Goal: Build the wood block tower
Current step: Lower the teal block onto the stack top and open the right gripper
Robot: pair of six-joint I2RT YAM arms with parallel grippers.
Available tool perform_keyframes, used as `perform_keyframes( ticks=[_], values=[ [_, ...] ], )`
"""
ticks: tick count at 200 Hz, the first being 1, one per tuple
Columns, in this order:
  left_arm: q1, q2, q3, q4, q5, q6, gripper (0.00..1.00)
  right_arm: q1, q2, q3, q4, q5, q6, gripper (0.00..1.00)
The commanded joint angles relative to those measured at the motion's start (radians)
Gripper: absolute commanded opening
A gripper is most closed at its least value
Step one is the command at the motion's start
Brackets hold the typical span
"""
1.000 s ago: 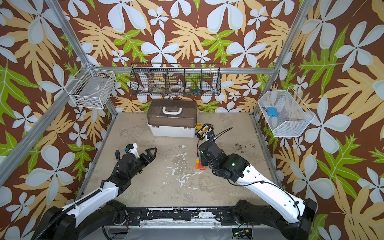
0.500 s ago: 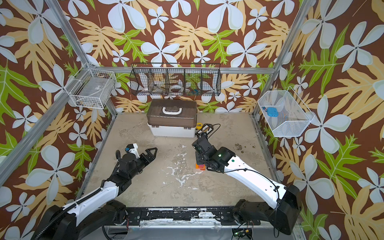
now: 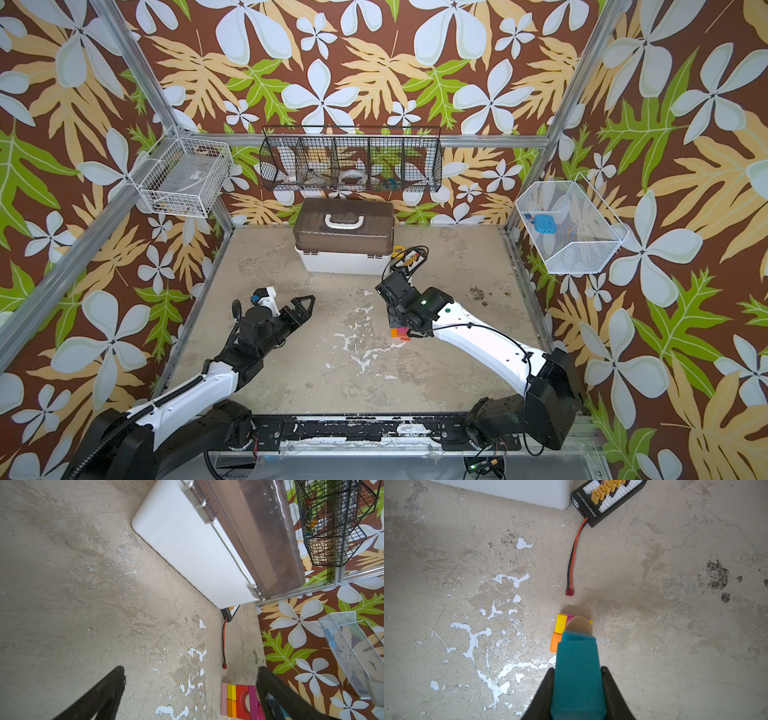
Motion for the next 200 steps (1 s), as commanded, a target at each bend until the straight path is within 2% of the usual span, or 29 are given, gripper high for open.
perform_keyframes(
  ticks=[1,74,102,200],
  values=[
    [0.000,0.001,0.008,0.020,0.005,0.003,1.00,0.001,0.011,0.006,-0.007,0.028,0.029,0.19],
    [0.000,0.009,0.010,0.023,0.011,-0.001,1.00,0.000,0.005,0.004,0.037,0.031,0.110,0.21],
    [0.000,0.008,0.010,0.023,0.013,-0.003,1.00,-0.001,0.024,0.028,0.013,0.046,0.151,0.17],
    [0.000,0.001,0.010,0.020,0.013,-0.004,1.00,0.000,0.044,0.033,0.018,0.066,0.170,0.19]
  ],
)
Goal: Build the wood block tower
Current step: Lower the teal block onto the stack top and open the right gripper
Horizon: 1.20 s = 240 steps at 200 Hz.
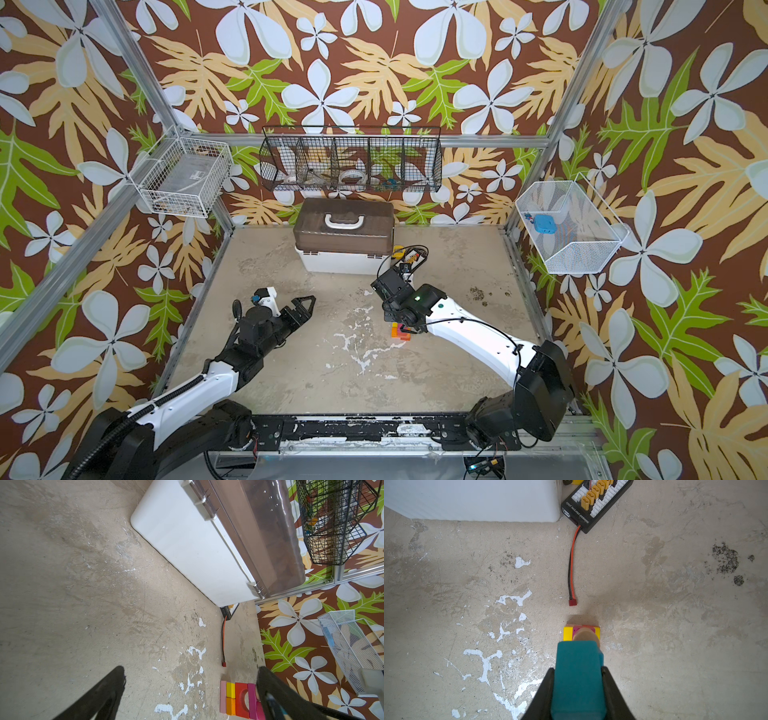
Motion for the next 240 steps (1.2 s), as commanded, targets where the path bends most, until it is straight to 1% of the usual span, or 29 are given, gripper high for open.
perform_keyframes(
  ticks=[1,47,111,172,240],
  values=[
    [0.000,-0.002,0.009,0.020,0.001,0.000,1.00,0.000,-0.004,0.000,-0.006,0.037,0.014,0.19],
    [0.000,0.000,0.009,0.020,0.000,0.002,1.00,-0.007,-0.007,-0.008,0.002,0.052,0.015,0.21],
    [0.000,0.004,0.011,0.020,0.002,0.001,1.00,-0.015,-0.007,-0.025,0.024,0.032,0.011,0.21],
    [0.000,0.005,0.011,0.021,0.002,0.001,1.00,-0.016,-0.010,-0.031,0.035,0.021,0.013,0.24],
    [0.000,0.006,0.011,0.021,0.004,-0.001,1.00,-0.016,-0.003,-0.035,0.041,0.018,0.013,0.30]
  ],
)
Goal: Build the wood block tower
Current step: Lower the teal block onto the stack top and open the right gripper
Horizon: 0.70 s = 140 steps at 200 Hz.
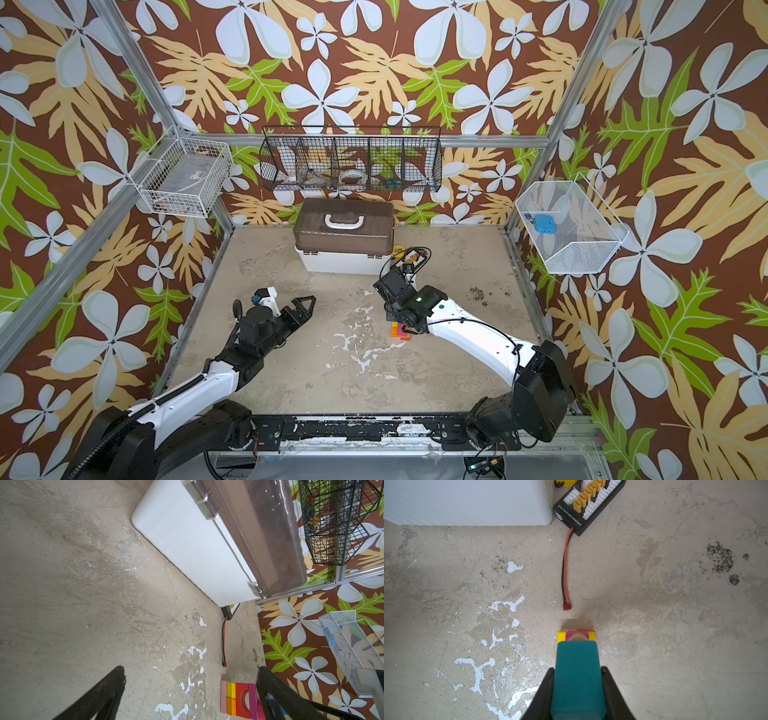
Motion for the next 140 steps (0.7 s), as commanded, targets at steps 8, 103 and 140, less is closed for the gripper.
perform_keyframes(
  ticks=[8,103,140],
  values=[
    [0.000,0.002,0.010,0.021,0.004,0.002,1.00,0.000,0.002,0.000,0.005,0.004,0.012,0.30],
    [0.000,0.001,0.010,0.021,0.004,0.003,1.00,-0.001,0.007,0.004,0.002,0.001,0.012,0.43],
    [0.000,0.004,0.010,0.022,0.004,0.002,1.00,0.000,0.006,0.006,-0.002,0.007,0.012,0.46]
  ],
)
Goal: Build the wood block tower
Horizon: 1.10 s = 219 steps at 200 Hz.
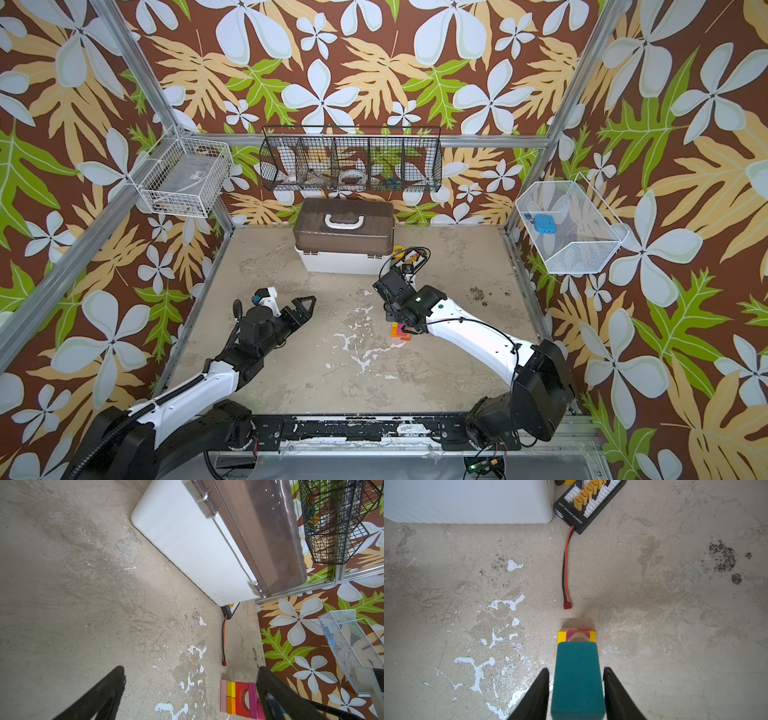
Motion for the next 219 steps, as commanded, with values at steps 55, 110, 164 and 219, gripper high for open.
perform_keyframes(
  ticks=[55,110,164,219],
  values=[
    [0.000,0.004,0.010,0.024,0.000,0.002,1.00,0.000,-0.017,0.030,-0.019,0.018,-0.002,0.55],
    [0.000,0.004,0.012,0.027,-0.009,0.021,1.00,-0.001,-0.121,0.133,-0.048,0.028,-0.064,0.68],
    [0.000,-0.044,0.036,-0.029,-0.157,0.128,1.00,0.000,-0.377,0.034,0.236,0.289,-0.216,0.90],
    [0.000,-0.153,0.028,-0.097,-0.477,0.333,1.00,-0.009,-0.609,-0.321,0.682,0.509,-0.507,1.00]
  ],
)
